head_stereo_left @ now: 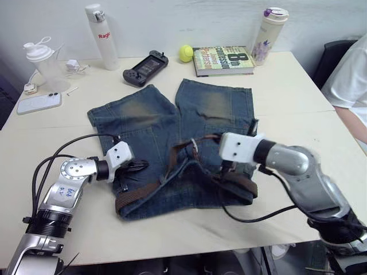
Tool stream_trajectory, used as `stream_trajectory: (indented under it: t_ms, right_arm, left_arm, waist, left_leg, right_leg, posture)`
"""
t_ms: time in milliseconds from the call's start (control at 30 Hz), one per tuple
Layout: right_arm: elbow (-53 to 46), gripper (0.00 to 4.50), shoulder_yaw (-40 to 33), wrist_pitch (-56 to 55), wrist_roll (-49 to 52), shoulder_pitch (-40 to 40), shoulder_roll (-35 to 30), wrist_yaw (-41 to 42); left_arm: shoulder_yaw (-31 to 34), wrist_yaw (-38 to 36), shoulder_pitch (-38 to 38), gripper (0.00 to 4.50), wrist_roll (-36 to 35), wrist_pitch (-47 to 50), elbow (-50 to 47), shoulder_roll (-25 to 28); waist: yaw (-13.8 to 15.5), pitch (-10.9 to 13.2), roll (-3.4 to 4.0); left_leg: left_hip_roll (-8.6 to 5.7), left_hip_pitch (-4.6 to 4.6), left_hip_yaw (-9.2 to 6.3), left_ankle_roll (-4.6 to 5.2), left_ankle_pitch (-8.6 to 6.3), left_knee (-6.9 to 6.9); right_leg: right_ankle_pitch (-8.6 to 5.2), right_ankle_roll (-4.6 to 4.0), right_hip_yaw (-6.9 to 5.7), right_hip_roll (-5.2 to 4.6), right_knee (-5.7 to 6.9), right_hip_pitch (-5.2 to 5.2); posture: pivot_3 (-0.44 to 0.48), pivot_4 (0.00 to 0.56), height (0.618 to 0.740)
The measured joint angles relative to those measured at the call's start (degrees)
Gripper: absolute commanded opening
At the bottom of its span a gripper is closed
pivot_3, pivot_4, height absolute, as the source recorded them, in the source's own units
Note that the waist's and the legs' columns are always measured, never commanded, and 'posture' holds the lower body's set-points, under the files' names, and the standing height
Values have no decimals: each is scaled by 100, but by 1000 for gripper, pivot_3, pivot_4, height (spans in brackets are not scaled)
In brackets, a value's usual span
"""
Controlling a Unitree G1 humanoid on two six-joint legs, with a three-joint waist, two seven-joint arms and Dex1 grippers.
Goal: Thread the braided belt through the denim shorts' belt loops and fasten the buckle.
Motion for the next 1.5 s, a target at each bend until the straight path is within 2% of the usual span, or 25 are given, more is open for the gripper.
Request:
stream_trajectory:
  t_ms: [100, 200, 367, 533, 600, 733, 867, 967, 1000, 1033, 1167, 1267, 1300, 1500]
  right_arm:
    - [136, 0, -775, -210, 202, 150, -430, 72]
    - [356, 0, -1233, -387, 335, 108, -631, 82]
    - [726, 0, -1605, -764, 523, -63, -844, 69]
    - [700, 0, -1656, -837, 866, -315, -668, 41]
    - [452, 0, -1539, -815, 1048, -262, -502, 111]
    - [-279, 0, -658, -558, 1239, -3, -171, 338]
    - [-348, 0, -149, -572, 933, 0, -94, 306]
    - [-323, 0, 253, -597, 606, -18, 84, 212]
    - [-300, 0, 348, -596, 503, -30, 148, 184]
    - [-280, 0, 389, -594, 429, -32, 222, 155]
    - [-145, 0, 468, -616, 194, -87, 264, 94]
    - [-35, 0, 541, -684, 56, -108, 304, 88]
    - [-30, 0, 545, -708, 42, -120, 322, 89]
    - [132, 0, 652, -866, -121, -391, 439, 165]
  left_arm:
    - [-23, -3, -5, 16, 61, -230, 124, 1]
    - [-25, 2, 5, 16, 92, -326, 143, 0]
    - [-40, 31, 23, 16, 130, -455, 163, -7]
    - [-34, 98, 44, 16, 190, -598, 182, -38]
    - [-2, 135, 53, 16, 190, -651, 187, -74]
    - [157, 215, 66, 16, 101, -563, 154, -248]
    - [318, 212, 127, 16, -135, -177, -70, -274]
    - [625, 201, 117, 16, -625, 295, -628, -278]
    - [764, 195, 107, 675, -894, 571, -896, -262]
    - [916, 190, 105, 904, -1169, 865, -1203, -216]
    - [1439, 192, 322, 2697, -2261, 2034, -2171, -19]
    - [1491, 274, 497, 4120, -2582, 2511, -2593, 14]
    - [1482, 300, 501, 4459, -2605, 2565, -2625, 12]
    - [1173, 726, 197, 4459, -2372, 2547, -2789, -202]
  waist:
    - [-1, 0, 1]
    - [-3, -1, 3]
    - [-1, -4, 6]
    - [2, -4, 7]
    - [0, -5, 9]
    - [22, -6, 11]
    - [4, -1, 2]
    - [-11, 1, -2]
    - [-15, 2, -3]
    - [-17, 2, -3]
    - [-20, 2, -3]
    - [-5, 2, -3]
    - [-3, 2, -3]
    - [-5, 2, -3]
  left_leg:
    - [0, 4, 4, 2, -1, 0]
    - [2, 11, 7, 2, -1, 0]
    - [1, 11, 11, 3, -1, 0]
    - [2, 12, 10, 3, -1, 1]
    - [3, 13, 10, 3, -1, 0]
    - [0, 5, -1, 5, -1, 9]
    - [0, -1, -2, 7, -2, 9]
    - [5, -4, -3, 5, -1, 8]
    - [6, -4, -3, 4, 0, 9]
    - [5, -4, -3, 4, 0, 8]
    - [5, -2, -5, 4, 0, 9]
    - [4, -2, -7, 2, 1, 9]
    - [4, -2, -7, 2, 1, 9]
    - [2, -3, -6, 2, 1, 9]
  right_leg:
    - [0, 0, -1, -2, 3, 1]
    - [0, 0, -1, -2, 6, 4]
    - [0, 0, 1, -4, 7, 3]
    - [0, 0, 2, -5, 8, 5]
    - [0, 0, 4, -5, 8, 5]
    - [0, 0, 2, -8, 12, 7]
    - [0, 0, 2, -8, 10, 2]
    - [0, 0, 1, -6, 10, -1]
    - [0, 0, 1, -6, 10, -1]
    - [0, 0, 2, -6, 9, -1]
    - [0, 0, 4, -6, 8, 2]
    - [0, 0, 3, -4, 8, 2]
    - [0, 0, 3, -3, 9, 2]
    - [0, 0, 4, 3, 8, 3]
  posture:
    - [0, 150, 740]
    - [0, 150, 740]
    - [0, 150, 740]
    - [0, 150, 740]
    - [0, 150, 740]
    - [0, 150, 740]
    - [0, 150, 740]
    - [0, 150, 740]
    - [0, 150, 740]
    - [0, 150, 740]
    - [0, 150, 740]
    - [0, 150, 740]
    - [0, 150, 740]
    - [0, 150, 740]
